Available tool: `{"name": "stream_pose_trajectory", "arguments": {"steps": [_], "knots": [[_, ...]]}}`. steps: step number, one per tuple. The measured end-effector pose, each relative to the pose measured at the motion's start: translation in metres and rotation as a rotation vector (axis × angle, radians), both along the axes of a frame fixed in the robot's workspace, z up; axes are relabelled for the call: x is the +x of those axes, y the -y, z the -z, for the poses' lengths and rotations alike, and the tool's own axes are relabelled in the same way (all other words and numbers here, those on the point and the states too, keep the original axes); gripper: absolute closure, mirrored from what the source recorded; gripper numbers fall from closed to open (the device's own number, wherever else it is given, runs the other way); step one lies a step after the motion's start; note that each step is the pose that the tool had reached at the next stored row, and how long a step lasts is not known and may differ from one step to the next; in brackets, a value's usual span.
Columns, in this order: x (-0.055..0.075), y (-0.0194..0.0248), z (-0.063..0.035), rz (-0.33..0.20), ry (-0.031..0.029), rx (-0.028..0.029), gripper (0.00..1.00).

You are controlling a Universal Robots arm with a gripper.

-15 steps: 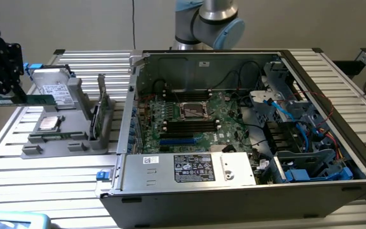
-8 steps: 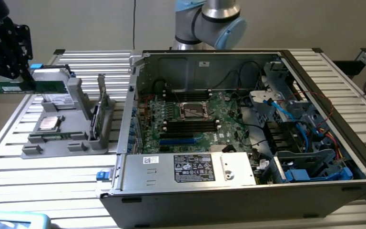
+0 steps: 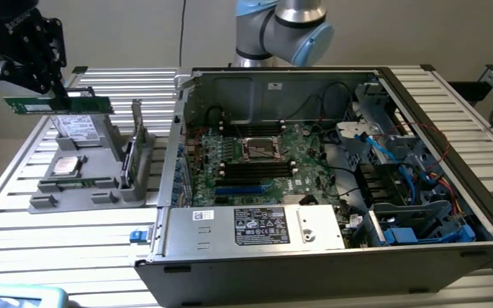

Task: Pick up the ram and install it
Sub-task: 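Pick up the ram and move it above insertion slot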

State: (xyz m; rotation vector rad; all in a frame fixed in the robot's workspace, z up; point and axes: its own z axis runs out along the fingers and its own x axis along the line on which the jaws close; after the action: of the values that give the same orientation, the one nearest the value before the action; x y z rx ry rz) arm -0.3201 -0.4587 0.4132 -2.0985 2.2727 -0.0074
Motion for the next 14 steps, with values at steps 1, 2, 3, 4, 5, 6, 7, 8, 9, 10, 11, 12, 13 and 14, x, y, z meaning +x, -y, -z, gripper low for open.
{"name": "stream_pose_trajectory", "arguments": {"steps": [1, 2, 3, 4, 5, 6, 7, 8, 9, 10, 11, 12, 13, 14], "knots": [[0.004, 0.0004, -0.0009, 0.000, 0.0000, 0.0051, 0.85], [0.008, 0.0009, -0.0019, 0.000, 0.0000, 0.0098, 0.85], [0.013, 0.0013, -0.0030, 0.000, 0.0000, 0.0147, 0.85], [0.017, 0.0018, -0.0039, 0.000, 0.0000, 0.0196, 0.85], [0.021, 0.0021, -0.0046, 0.000, 0.0000, 0.0256, 0.85], [0.024, 0.0024, -0.0052, 0.000, 0.0000, 0.0325, 0.85], [0.028, 0.0027, -0.0057, 0.000, -0.0002, 0.0415, 0.85], [0.030, 0.0029, -0.0059, 0.000, -0.0001, 0.0528, 0.85], [0.032, 0.0030, -0.0059, 0.000, -0.0001, 0.0659, 0.85], [0.035, 0.0031, -0.0062, 0.000, -0.0002, 0.0788, 0.85], [0.036, 0.0035, -0.0063, 0.000, -0.0006, 0.0909, 0.85], [0.037, 0.0051, -0.0065, 0.000, -0.0029, 0.0951, 0.85], [0.038, 0.0078, -0.0065, 0.000, -0.0102, 0.0952, 0.85], [0.039, 0.0104, -0.0064, 0.001, -0.0183, 0.0947, 0.85]]}}
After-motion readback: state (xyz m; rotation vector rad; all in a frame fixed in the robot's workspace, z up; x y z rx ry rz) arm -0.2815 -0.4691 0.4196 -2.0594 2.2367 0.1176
